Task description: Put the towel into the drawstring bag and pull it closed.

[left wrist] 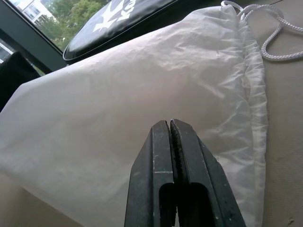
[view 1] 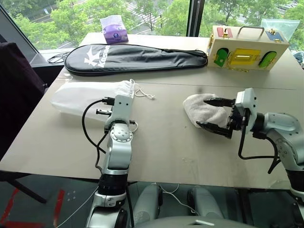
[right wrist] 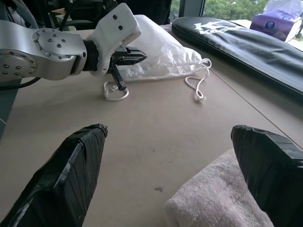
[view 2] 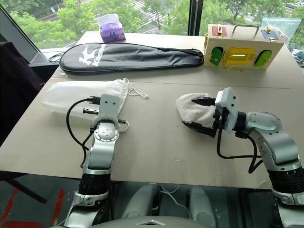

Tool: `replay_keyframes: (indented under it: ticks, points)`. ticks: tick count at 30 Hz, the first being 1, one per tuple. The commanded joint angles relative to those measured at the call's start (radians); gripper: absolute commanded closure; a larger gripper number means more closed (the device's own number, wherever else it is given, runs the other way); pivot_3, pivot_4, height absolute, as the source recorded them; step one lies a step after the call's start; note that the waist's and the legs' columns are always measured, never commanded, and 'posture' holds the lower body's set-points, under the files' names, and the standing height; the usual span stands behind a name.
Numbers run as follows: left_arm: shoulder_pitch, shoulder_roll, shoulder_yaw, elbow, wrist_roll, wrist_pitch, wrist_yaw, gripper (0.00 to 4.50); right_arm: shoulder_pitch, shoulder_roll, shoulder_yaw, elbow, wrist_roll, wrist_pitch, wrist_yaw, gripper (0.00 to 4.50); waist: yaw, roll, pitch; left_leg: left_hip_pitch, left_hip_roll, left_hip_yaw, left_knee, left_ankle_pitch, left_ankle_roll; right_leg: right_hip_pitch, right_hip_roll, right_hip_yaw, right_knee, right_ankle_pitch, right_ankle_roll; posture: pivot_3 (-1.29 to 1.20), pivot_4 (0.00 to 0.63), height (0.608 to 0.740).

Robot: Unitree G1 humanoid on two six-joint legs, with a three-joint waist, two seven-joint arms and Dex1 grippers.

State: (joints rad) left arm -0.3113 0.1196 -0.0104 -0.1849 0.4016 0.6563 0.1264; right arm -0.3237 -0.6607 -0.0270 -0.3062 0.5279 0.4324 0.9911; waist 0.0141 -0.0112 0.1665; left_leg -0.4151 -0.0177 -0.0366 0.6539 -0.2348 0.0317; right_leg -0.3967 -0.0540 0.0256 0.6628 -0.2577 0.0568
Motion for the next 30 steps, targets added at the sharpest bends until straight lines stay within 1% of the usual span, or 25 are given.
replay_keyframes:
  ticks: [1, 2, 3, 5, 6, 17, 23, 26, 27, 28, 29, 30]
  points:
    - [0.01, -0.009, -0.019, -0.048, -0.044, -0.06, -0.043, 3.92, -0.008, -0.005, -0.025, -0.049, 0.022, -0.002, -0.009, 0.0, 0.0, 0.0, 0.0, 0.0, 0.0, 0.0, 0.0, 0.0, 0.0, 0.0, 0.0, 0.0, 0.0, 0.0, 0.0, 0.0, 0.15, 0.74]
    - [0.01, -0.009, -0.026, -0.046, -0.045, -0.065, -0.049, 3.64, -0.006, -0.005, -0.027, -0.05, 0.023, -0.002, -0.01, 0.0, 0.0, 0.0, 0.0, 0.0, 0.0, 0.0, 0.0, 0.0, 0.0, 0.0, 0.0, 0.0, 0.0, 0.0, 0.0, 0.0, 0.15, 0.74]
    - [0.008, -0.009, -0.034, -0.043, -0.04, -0.065, -0.05, 3.24, -0.002, -0.005, -0.027, -0.051, 0.024, -0.003, -0.012, 0.0, 0.0, 0.0, 0.0, 0.0, 0.0, 0.0, 0.0, 0.0, 0.0, 0.0, 0.0, 0.0, 0.0, 0.0, 0.0, 0.0, 0.15, 0.74]
    - [0.003, -0.007, -0.048, -0.035, -0.031, -0.055, -0.052, 2.29, 0.006, -0.008, -0.027, -0.052, 0.023, -0.008, -0.012, 0.0, 0.0, 0.0, 0.0, 0.0, 0.0, 0.0, 0.0, 0.0, 0.0, 0.0, 0.0, 0.0, 0.0, 0.0, 0.0, 0.0, 0.15, 0.74]
    - [0.001, -0.007, -0.052, -0.032, -0.027, -0.049, -0.049, 1.89, 0.009, -0.008, -0.028, -0.053, 0.023, -0.009, -0.012, 0.0, 0.0, 0.0, 0.0, 0.0, 0.0, 0.0, 0.0, 0.0, 0.0, 0.0, 0.0, 0.0, 0.0, 0.0, 0.0, 0.0, 0.15, 0.74]
    - [0.011, 0.012, -0.052, 0.002, 0.052, 0.03, 0.006, 1.89, 0.025, -0.019, -0.046, -0.054, 0.029, -0.016, -0.008, 0.0, 0.0, 0.0, 0.0, 0.0, 0.0, 0.0, 0.0, 0.0, 0.0, 0.0, 0.002, 0.0, 0.0, 0.0, 0.0, 0.0, 0.15, 0.74]
    - [0.015, 0.011, -0.039, 0.011, 0.045, 0.027, 0.016, 1.89, 0.024, -0.016, -0.046, -0.043, 0.023, -0.028, -0.008, 0.0, 0.0, 0.0, 0.0, 0.0, 0.0, 0.0, 0.0, 0.0, 0.0, 0.0, 0.001, 0.0, 0.0, 0.0, 0.0, 0.0, 0.15, 0.74]
    - [0.014, 0.013, -0.032, 0.004, 0.05, 0.018, 0.028, 2.61, 0.025, -0.013, -0.043, -0.037, 0.019, -0.035, -0.01, 0.0, 0.0, 0.0, 0.0, 0.0, 0.0, 0.0, 0.0, 0.0, 0.0, 0.0, 0.001, 0.0, 0.0, 0.0, 0.0, 0.0, 0.15, 0.74]
    - [0.015, 0.013, -0.03, 0.003, 0.051, 0.018, 0.031, 3.13, 0.025, -0.013, -0.043, -0.036, 0.018, -0.038, -0.01, 0.0, 0.0, 0.0, 0.0, 0.0, 0.0, 0.0, 0.0, 0.0, 0.0, 0.0, 0.001, 0.0, 0.0, 0.0, 0.0, 0.0, 0.15, 0.74]
    - [0.017, 0.014, -0.028, 0.002, 0.052, 0.018, 0.033, 3.54, 0.026, -0.012, -0.043, -0.035, 0.017, -0.04, -0.01, 0.0, 0.0, 0.0, 0.0, 0.0, 0.0, 0.0, 0.0, 0.0, 0.0, 0.0, 0.001, 0.0, 0.0, 0.0, 0.0, 0.0, 0.15, 0.74]
    - [0.02, 0.014, -0.027, 0.002, 0.052, 0.018, 0.035, 4.15, 0.026, -0.012, -0.043, -0.034, 0.017, -0.042, -0.01, 0.0, 0.0, 0.0, 0.0, 0.0, 0.0, 0.0, 0.0, 0.0, 0.0, 0.0, 0.001, 0.0, 0.0, 0.0, 0.0, 0.0, 0.15, 0.74]
    - [0.023, 0.015, -0.026, 0.002, 0.053, 0.017, 0.036, 4.41, 0.026, -0.012, -0.043, -0.033, 0.017, -0.044, -0.011, 0.0, 0.0, 0.0, 0.0, 0.0, 0.0, 0.0, 0.0, 0.0, 0.0, 0.0, 0.001, 0.0, 0.0, 0.0, 0.0, 0.0, 0.15, 0.74]
